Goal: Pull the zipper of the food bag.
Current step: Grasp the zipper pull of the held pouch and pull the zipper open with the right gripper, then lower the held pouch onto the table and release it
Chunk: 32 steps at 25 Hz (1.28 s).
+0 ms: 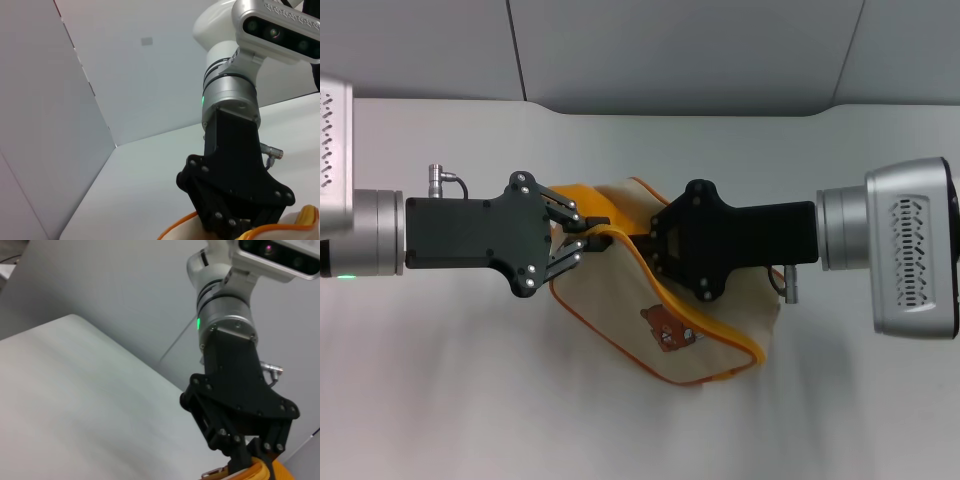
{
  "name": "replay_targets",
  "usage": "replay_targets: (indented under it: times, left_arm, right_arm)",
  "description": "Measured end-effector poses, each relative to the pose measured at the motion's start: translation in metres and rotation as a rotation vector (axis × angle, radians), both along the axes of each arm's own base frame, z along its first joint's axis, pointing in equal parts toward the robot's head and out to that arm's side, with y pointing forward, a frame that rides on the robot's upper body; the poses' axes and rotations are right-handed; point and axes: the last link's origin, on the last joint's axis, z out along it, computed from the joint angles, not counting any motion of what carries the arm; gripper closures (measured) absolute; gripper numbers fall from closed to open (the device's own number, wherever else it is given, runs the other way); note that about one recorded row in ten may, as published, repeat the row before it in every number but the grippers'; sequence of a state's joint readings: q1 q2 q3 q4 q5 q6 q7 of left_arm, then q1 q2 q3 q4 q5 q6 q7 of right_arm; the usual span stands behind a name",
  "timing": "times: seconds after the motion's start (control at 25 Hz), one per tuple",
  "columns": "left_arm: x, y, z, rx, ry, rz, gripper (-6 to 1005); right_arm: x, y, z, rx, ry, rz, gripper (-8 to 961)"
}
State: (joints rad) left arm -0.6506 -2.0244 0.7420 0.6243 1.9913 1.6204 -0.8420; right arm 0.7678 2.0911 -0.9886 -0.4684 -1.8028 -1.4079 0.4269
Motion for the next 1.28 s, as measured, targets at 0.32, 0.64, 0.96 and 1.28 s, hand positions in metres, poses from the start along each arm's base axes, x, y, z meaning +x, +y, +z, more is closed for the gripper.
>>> replay_targets:
  times: [0.32, 0.64, 0.96, 1.28]
  left_arm:
    - [-0.011, 0.003, 0.013, 0.084, -0.056, 0.076, 912]
    - [-0.026, 0.002, 0.012, 0.129, -0.088, 0.178, 913]
    - [-0.047, -0.012, 0.01, 0.136, -0.186, 0.366, 912]
    - [-0.077, -0.045, -0.025, 0.057, -0.266, 0.594, 924]
  right_arm:
    - [0.028, -0.019, 0.018, -0.058, -0.086, -0.027, 952]
    - [0.062, -0.047, 0.044, -0.101, -0.15, -0.152, 945]
    - [0.077, -0.04, 0.073, -0.09, 0.168, -0.453, 935]
    - [0.092, -0.045, 0.081, -0.136, 0.367, -0.606, 790]
